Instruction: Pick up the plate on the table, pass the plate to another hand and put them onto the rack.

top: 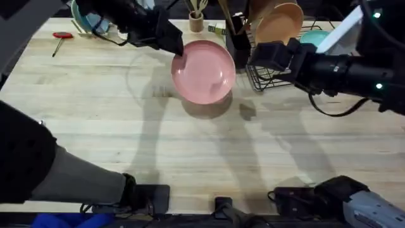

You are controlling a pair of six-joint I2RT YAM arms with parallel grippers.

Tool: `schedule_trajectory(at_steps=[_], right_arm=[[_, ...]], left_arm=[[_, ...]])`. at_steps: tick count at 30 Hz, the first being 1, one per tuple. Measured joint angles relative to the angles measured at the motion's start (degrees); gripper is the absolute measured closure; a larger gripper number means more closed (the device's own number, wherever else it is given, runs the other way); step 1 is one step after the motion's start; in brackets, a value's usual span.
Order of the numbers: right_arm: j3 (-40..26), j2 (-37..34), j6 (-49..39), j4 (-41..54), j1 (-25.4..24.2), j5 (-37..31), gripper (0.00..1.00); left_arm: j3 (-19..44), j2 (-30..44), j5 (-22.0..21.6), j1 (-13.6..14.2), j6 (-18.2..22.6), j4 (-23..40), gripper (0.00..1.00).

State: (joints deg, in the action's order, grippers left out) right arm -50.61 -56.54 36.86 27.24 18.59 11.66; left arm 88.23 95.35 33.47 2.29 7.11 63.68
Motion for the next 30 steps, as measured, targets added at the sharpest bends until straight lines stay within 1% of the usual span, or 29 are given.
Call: schedule_trajectory(at_steps=[5, 14, 23, 30], right_arm=[[0.0, 0.0, 4.0, 0.0, 0.6, 0.0, 0.006], [0.0, 0.0, 5.6, 0.0, 5.5, 0.0, 0.006], [0.0, -0.1, 5.8, -1.1, 5.8, -0.2, 0.006], [0.0, -3.4, 6.3, -1.5, 7.7, -0.8, 0.006]], left_arm=[[0.0, 0.0, 0.1, -0.9, 0.0, 0.0, 0.958], [0.0, 0.0, 0.2, -1.0, 0.0, 0.0, 0.958], [0.0, 0.0, 0.4, -1.0, 0.0, 0.0, 0.958], [0.0, 0.0, 1.6, -1.0, 0.0, 0.0, 0.958]])
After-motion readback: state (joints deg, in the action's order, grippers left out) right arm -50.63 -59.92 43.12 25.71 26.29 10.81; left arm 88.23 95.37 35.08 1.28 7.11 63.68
